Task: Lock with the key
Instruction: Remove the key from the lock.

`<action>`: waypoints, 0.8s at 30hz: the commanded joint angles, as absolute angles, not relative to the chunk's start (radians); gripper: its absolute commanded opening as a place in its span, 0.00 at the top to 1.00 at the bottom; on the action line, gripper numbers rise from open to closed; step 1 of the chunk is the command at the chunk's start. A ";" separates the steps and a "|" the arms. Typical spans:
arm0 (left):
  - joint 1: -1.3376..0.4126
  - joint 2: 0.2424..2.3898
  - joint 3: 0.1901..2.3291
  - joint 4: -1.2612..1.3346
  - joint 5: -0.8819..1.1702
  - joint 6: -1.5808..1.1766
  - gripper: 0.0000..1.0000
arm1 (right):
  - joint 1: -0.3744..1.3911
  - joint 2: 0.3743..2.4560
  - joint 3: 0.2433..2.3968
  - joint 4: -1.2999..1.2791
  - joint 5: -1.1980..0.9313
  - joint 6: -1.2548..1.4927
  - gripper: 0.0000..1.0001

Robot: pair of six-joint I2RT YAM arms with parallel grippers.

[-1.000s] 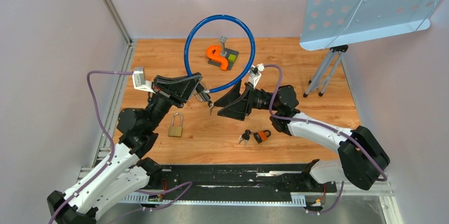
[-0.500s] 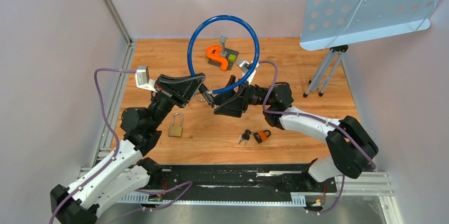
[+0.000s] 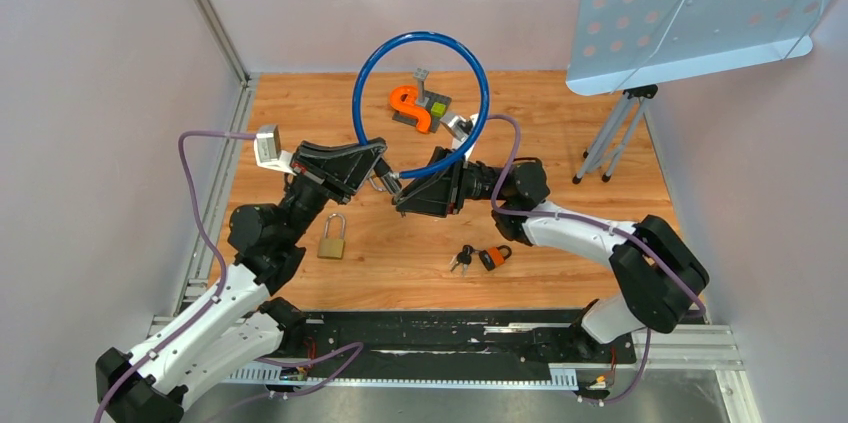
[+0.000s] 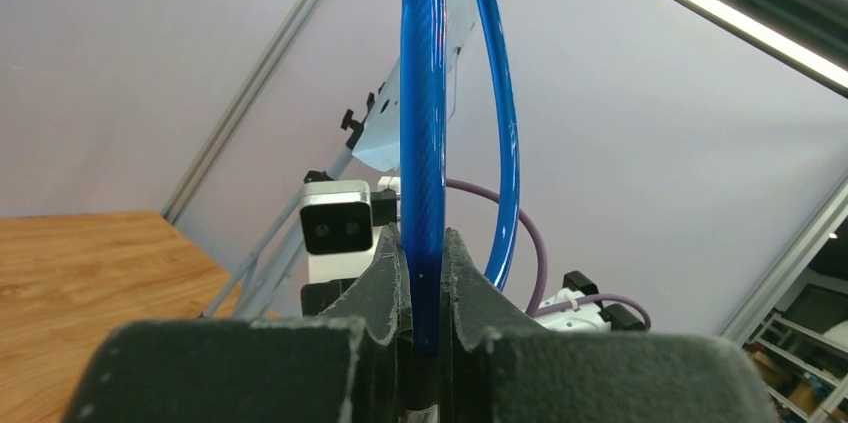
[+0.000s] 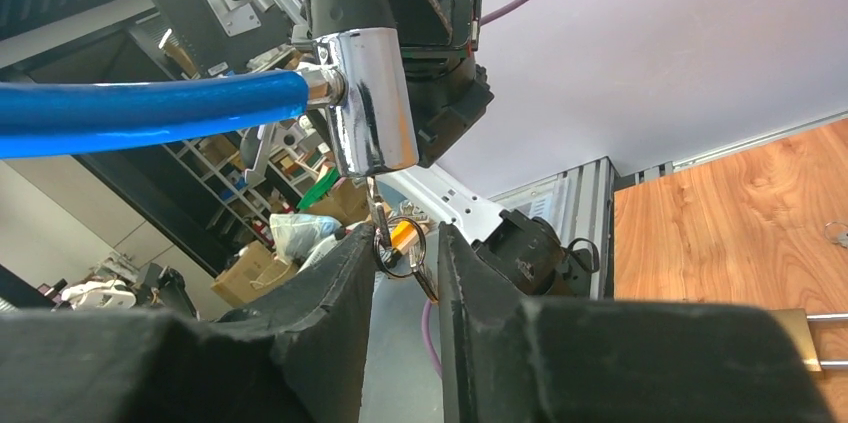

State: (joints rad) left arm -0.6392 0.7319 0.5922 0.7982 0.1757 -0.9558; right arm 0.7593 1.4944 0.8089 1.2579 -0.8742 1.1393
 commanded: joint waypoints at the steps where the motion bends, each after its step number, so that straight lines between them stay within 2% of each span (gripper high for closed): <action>1: -0.639 0.708 0.593 0.897 0.141 -0.970 1.00 | 0.768 1.465 0.820 1.268 -0.789 1.105 0.74; 6: -0.638 0.684 0.603 0.804 0.102 -0.944 1.00 | 0.778 1.402 0.793 1.139 -0.707 0.992 0.79; 12: -0.638 0.659 0.603 0.687 0.010 -0.951 1.00 | 0.828 1.283 0.778 0.897 -0.555 0.758 0.99; 18: -0.639 0.658 0.605 0.639 -0.039 -0.942 1.00 | 0.859 1.243 0.788 0.766 -0.458 0.600 1.00; 24: -0.638 0.658 0.612 0.588 -0.077 -0.916 1.00 | 0.935 1.206 0.827 0.565 -0.253 0.386 1.00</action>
State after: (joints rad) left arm -0.6388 0.6697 0.5838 0.5663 -0.0277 -0.9344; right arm 0.8963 1.2461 0.7757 0.6998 -0.4351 0.5919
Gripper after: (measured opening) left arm 0.077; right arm 0.024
